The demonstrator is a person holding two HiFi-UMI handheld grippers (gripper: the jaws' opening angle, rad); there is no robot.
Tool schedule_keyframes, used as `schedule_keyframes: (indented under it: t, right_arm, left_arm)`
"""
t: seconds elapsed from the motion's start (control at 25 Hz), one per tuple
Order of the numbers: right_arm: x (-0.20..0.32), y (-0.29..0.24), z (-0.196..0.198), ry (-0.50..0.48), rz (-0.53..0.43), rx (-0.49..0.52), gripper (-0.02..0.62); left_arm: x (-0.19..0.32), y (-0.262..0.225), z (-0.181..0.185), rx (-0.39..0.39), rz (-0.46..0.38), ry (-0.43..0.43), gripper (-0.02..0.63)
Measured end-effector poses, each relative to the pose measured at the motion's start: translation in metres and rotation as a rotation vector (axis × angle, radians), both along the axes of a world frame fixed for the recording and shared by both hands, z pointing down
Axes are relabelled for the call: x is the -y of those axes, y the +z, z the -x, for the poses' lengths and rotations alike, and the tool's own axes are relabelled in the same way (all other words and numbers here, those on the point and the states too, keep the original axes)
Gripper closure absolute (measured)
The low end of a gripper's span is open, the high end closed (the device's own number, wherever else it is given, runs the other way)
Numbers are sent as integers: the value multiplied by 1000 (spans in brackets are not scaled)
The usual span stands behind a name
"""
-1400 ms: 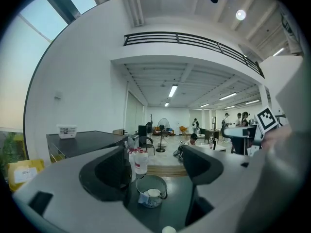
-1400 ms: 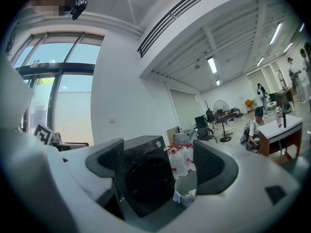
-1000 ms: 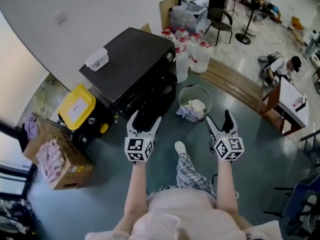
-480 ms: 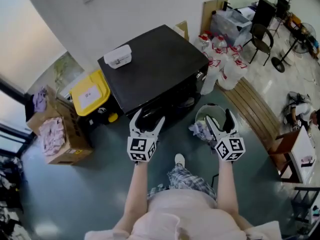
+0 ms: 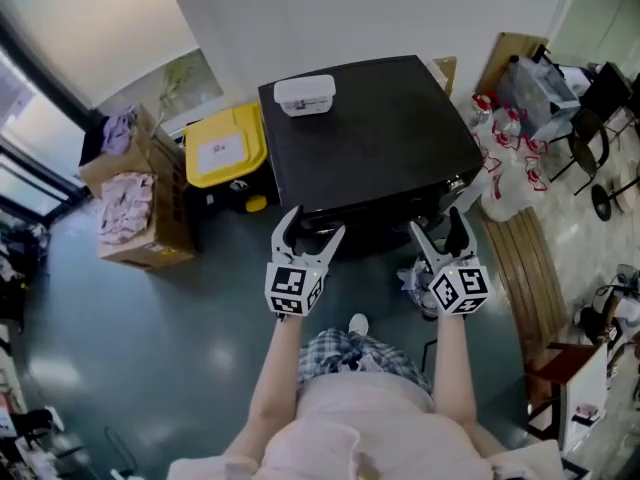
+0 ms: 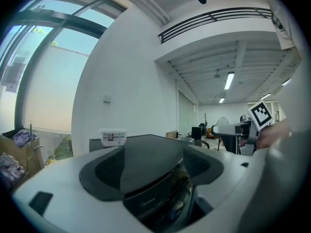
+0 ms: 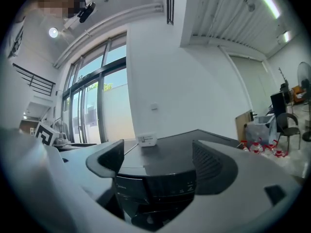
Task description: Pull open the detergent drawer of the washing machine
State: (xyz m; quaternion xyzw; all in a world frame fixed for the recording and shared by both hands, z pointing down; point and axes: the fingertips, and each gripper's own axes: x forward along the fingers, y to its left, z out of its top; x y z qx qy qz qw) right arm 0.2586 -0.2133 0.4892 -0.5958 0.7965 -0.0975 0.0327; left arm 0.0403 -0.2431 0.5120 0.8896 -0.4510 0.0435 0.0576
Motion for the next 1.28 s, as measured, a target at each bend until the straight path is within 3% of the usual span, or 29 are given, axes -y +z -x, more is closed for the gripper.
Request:
schedule_keyframes:
  t: [0.32,0.72,0.88,1.12,1.28]
  right_arm:
    - [54,1,50,-115,6,-10,156]
    - [94,2,96,-219,28,-44,158]
    - [100,10,113,-309,54,-100,158]
    - [103,18,141,-512,104,-223,158]
    - [97,35,165,-698,161,-358,158]
  left_arm:
    - [31,0,44,-13,5,-102,241]
    - [57,7,75,19,40,-123,242]
    - [65,17,70,71,65,-86,242]
    - [69,31,54,173,131,41,242]
    - [68,53,45,313,179,139,242]
